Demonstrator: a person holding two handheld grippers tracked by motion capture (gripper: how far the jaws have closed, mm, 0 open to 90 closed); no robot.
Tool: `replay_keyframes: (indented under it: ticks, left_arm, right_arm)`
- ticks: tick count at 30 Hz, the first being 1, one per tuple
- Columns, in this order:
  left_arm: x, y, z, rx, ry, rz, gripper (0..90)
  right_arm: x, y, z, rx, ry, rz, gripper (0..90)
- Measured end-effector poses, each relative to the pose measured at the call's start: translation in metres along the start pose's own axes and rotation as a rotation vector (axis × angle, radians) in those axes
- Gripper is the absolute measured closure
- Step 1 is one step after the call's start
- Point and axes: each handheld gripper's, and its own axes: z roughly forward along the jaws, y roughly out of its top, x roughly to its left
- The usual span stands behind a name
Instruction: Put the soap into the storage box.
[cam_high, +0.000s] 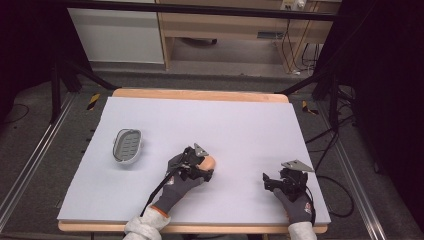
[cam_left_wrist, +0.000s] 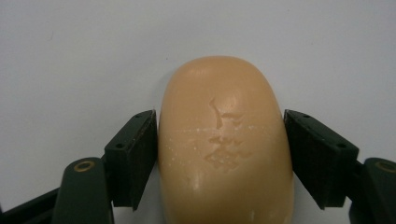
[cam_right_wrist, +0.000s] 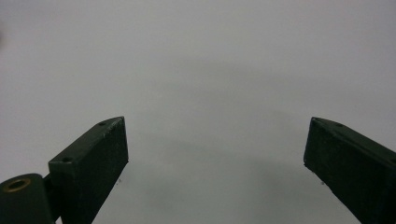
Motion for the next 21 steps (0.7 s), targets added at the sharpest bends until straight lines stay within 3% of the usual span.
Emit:
replay_keyframes:
  ticks: [10,21]
  left_arm:
    - [-0.0001,0.0039,-0.0005,0.033,-0.001,0.0,30.7]
    - [0.001,0.004,-0.0039,0.034,-0.008,-0.021,31.4]
  right_arm:
    - [0.0003,0.0,0.0008,0.004,0.001,-0.002,6.7]
    - [-0.0008,-0.0002,0.0009,0.004,0.001,-0.005,6.7]
